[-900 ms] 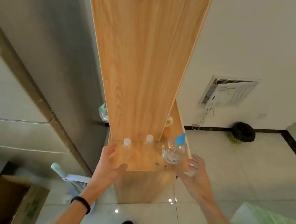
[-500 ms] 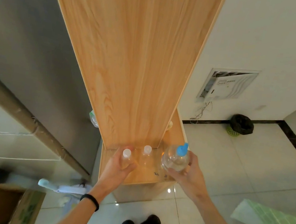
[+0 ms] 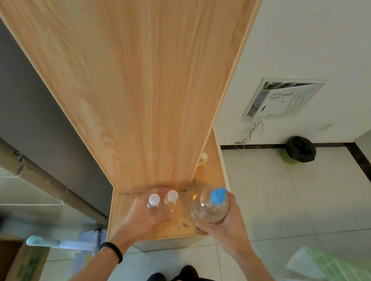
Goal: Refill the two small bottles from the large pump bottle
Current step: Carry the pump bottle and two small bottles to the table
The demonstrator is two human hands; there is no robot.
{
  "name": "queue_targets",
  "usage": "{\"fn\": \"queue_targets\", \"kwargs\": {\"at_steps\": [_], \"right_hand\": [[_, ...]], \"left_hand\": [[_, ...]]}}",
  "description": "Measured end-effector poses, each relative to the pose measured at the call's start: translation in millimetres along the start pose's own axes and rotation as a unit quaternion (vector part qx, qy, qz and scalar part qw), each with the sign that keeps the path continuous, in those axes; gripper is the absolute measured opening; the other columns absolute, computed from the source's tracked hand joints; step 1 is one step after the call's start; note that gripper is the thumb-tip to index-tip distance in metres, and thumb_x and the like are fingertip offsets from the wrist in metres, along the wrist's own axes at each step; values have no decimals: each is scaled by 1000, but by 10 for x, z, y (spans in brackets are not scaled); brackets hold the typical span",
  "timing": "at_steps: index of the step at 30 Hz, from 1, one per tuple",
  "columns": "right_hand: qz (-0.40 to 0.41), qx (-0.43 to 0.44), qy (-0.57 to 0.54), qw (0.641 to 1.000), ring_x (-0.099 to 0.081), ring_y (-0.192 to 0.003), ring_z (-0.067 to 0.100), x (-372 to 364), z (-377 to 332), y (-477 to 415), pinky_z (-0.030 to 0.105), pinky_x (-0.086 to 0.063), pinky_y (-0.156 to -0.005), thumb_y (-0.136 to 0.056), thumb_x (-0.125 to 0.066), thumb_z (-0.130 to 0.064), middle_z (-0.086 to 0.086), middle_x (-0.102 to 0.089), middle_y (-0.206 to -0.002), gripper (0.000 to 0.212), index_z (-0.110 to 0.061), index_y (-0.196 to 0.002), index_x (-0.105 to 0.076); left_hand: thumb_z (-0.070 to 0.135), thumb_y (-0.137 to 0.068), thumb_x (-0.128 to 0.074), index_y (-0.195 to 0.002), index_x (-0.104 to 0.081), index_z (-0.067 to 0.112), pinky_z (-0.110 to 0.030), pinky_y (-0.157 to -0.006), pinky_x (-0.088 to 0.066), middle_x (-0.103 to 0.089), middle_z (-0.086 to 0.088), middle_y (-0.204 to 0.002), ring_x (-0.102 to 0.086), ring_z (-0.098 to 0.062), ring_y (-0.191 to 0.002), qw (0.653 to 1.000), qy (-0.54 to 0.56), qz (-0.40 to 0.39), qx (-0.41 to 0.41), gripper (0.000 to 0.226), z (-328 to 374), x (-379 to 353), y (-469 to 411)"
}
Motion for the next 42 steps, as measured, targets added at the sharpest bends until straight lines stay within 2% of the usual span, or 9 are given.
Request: {"fn": "queue_targets", "kwargs": {"at_steps": [5, 9, 16, 23, 27, 30, 32, 37, 42], "right_hand": [[-16, -10, 15, 1000, -69, -115, 16, 8, 55, -49, 46, -65, -91, -54, -102, -40, -12, -66, -119, 91, -58, -126, -49], [-12, -16, 2, 1000, -73, -104, 8, 28, 12, -71, 31, -67, -80, -52, -102, -46, -16, -71, -112, 85, -60, -120, -52], [27, -78, -201, 976, -78, -98, 12, 64, -189, 241, 25, -63, -73, -66, -98, -35, -12, -77, -106, 65, -41, -122, -64], [103, -136, -363, 916, -73, -122, 39, -44, -247, 1011, 62, -54, -110, -72, -91, -44, 11, -78, -129, 74, -24, -138, -66], [173, -174, -392, 886, -74, -122, 36, -229, -238, 1550, 48, -58, -107, -66, -90, -70, 15, -78, -128, 96, -13, -139, -67], [222, -183, -433, 854, -75, -121, 36, -440, -179, 1952, 45, -61, -103, -85, -76, -60, 18, -77, -129, 64, -17, -132, -74], [250, -190, -455, 833, -73, -122, 39, -592, -130, 2240, 46, -61, -102, -90, -69, -49, 22, -76, -129, 52, -16, -129, -76], [322, -197, -468, 799, -68, -128, 45, -939, -29, 2819, 56, -55, -108, -83, -71, -44, 26, -70, -138, 80, -16, -156, -51], [407, -212, -438, 773, -78, -114, 33, -1190, 40, 3365, 40, -65, -87, -81, -74, -42, 11, -79, -124, 76, -33, -153, -53]], "left_hand": [[2, -74, -92, -94, -79, 51, -16, -70, -59, -82, 10, -91, -75, 0, -81, 1000, 9, 6, 25, 55, 13, -54, -34], [8, -75, -92, -95, -80, 42, -20, -67, -60, -81, 7, -89, -76, -4, -80, 999, 22, 29, 38, 42, 93, -89, 61], [25, -66, -90, -98, -84, 32, -32, -77, -63, -83, 2, -102, -78, -10, -93, 994, 92, 17, 58, 34, 218, -121, 446], [27, -72, -94, -117, -77, 33, -41, -87, -56, -83, -5, -107, -77, -26, -107, 980, 118, -112, 112, 49, 128, -110, 521], [38, -54, -96, -125, -71, 30, -54, -96, -58, -81, -15, -109, -78, -36, -103, 959, 107, -224, 134, 76, 102, -121, 537], [30, -61, -97, -123, -72, 25, -35, -79, -64, -80, -18, -112, -80, -30, -99, 925, 103, -324, 169, 67, 33, -123, 589], [25, -67, -96, -128, -70, 20, -40, -89, -63, -78, -17, -120, -77, -34, -109, 895, 81, -397, 186, 67, -5, -150, 696], [41, -55, -103, -119, -74, 35, -34, -87, -64, -77, -6, -126, -75, -31, -114, 848, 32, -486, 208, 71, -35, -222, 1051], [45, -44, -105, -113, -78, 31, -37, -86, -63, -79, -9, -121, -77, -30, -112, 815, -30, -544, 197, 76, -131, -388, 1365]]}}
Point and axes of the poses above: each hand's wrist, its own y-axis away from the middle knuckle, its own x-axis out of the back of the hand, z = x × y, the point moved 2 cm from there along -y, towards the middle knuckle
